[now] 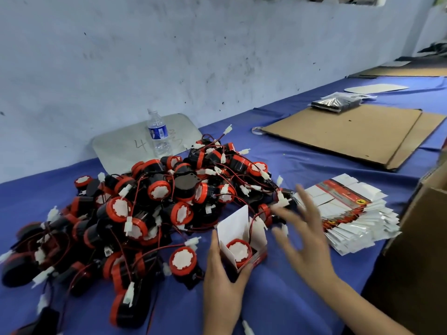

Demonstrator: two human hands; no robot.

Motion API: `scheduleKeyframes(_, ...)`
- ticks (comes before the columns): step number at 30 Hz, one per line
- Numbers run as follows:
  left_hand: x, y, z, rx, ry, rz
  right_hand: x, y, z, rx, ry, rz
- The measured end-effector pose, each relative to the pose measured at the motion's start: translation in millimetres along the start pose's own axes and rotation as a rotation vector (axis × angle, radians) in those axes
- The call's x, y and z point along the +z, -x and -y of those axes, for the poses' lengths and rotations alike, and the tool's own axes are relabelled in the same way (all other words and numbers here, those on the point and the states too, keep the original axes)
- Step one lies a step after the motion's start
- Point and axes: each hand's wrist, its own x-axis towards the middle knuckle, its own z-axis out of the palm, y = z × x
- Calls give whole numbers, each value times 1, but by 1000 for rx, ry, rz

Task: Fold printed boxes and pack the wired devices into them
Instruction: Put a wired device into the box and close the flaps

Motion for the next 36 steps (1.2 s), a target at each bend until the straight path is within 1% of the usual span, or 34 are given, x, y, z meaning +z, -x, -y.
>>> scheduleKeyframes(1,1,0,2,-6,-3,8,-4,-7,2,136,-90,-124)
scheduleKeyframes(2,2,0,4,-16,-15,23,-5,-14,4,315,-219,-164)
scheduleKeyframes(3,2,0,7,-26,-29,36,-4,-20,7,499,-371,-142)
scheduleKeyframes(4,2,0,8,-33,-37,47,-1,-22,7,633,-509,-114)
scheduleKeyframes(5,2,0,9,-33,-34,52,1,-25,9,699,-595,-97)
scheduleKeyframes(6,1,0,8,-33,-26,53,3,-27,12,704,-618,-89)
scheduleKeyframes(9,1,-1,6,-36,-9,52,5,-29,21,581,-611,-92)
scheduleKeyframes(11,0,-1,5,-39,-3,58,6,-28,25,494,-593,-28)
scheduleKeyframes(13,0,-1,6,-42,-12,63,10,-20,24,368,-415,90)
scheduleKeyframes(15,0,-1,7,-36,-20,66,13,-11,22,278,-239,168)
scheduleKeyframes(18,0,-1,8,-37,-14,61,13,-7,18,248,-207,225)
scheduleKeyframes(19,1,-1,9,-43,-16,58,14,-6,17,216,-163,265)
scheduleKeyframes(21,1,-1,10,-46,-19,57,15,-3,16,143,-14,332)
scheduleKeyframes(24,1,-1,12,-41,-24,69,18,4,17,-14,327,355)
scheduleKeyframes(26,2,-1,13,-35,-31,70,18,4,18,-70,484,349)
scheduleKeyframes(29,2,-1,13,-19,-45,66,19,-6,20,-82,676,487)
scheduleKeyframes(31,3,-1,14,-28,-42,66,23,-15,26,-72,761,649)
scheduleKeyframes(34,4,-2,15,-37,-40,68,32,-22,27,36,806,847)
scheduleKeyframes(35,5,-2,15,-38,-43,71,33,-22,27,74,813,880)
scheduleKeyframes(36,5,-2,15,-40,-48,72,34,-21,28,95,804,875)
